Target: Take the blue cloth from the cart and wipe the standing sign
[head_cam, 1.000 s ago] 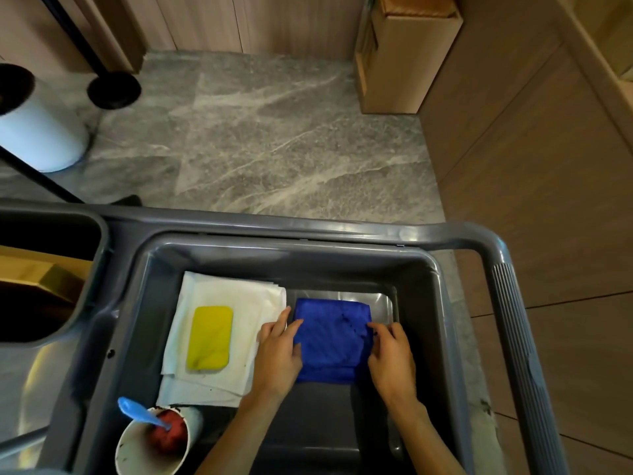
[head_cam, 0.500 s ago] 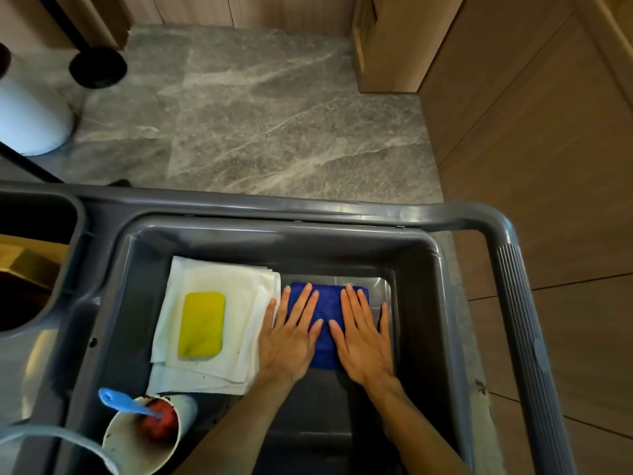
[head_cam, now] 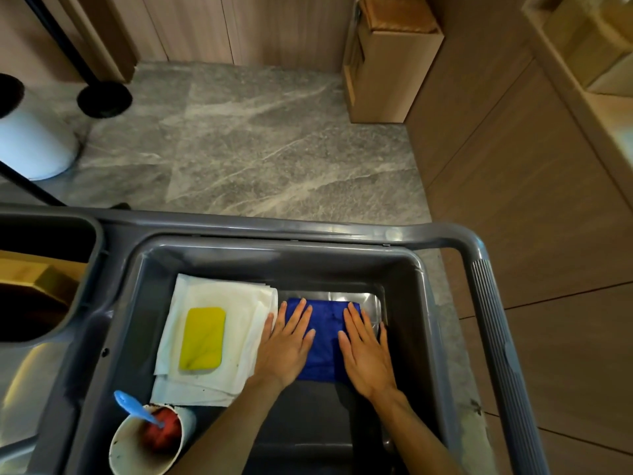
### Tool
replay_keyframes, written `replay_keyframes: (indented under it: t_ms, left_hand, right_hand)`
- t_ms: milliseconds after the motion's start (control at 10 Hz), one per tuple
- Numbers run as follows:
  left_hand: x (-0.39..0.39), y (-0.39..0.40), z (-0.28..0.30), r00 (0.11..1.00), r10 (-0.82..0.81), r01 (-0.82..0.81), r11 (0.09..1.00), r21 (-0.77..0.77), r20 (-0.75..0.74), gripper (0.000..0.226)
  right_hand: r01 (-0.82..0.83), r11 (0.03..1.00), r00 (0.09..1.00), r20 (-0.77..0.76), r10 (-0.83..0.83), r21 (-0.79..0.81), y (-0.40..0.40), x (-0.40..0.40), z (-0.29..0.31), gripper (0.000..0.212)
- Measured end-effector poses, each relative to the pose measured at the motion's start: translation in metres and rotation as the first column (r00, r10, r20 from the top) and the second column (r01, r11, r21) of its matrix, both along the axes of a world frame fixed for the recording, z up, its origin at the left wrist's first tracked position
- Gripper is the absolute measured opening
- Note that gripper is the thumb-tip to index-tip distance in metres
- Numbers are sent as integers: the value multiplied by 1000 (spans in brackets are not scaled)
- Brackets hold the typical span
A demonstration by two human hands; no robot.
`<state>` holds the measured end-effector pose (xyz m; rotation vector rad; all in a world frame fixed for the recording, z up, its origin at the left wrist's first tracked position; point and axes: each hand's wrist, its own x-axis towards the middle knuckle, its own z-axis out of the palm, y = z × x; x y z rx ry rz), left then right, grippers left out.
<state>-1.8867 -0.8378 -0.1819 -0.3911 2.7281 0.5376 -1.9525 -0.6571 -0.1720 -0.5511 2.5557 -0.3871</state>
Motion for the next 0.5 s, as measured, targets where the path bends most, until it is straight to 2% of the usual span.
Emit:
replay_keyframes:
  t_ms: [100, 200, 300, 400, 500]
  left_hand:
    - [3, -2, 7, 996, 48, -41, 995, 88, -76, 52]
    - [11, -2, 25, 966, 143, -119, 985, 122, -213, 49]
    - [20, 0, 40, 931, 194, -185, 981, 58, -309, 65]
    - [29, 3, 49, 931, 250, -230, 968, 105, -267, 34]
    - [33, 2, 50, 925, 124, -120, 992, 33, -359, 40]
  right_hand:
    - [123, 988, 988, -78, -130, -92, 0, 5, 17, 50]
    - [140, 988, 974, -172, -150, -67, -2, 14, 32, 44]
    - [103, 993, 981, -158, -111, -62, -3, 26, 42, 38]
    - [101, 987, 982, -144, -118, -121, -7, 34, 53, 32]
    - [21, 998, 979, -200, -33, -61, -12, 36, 54, 51]
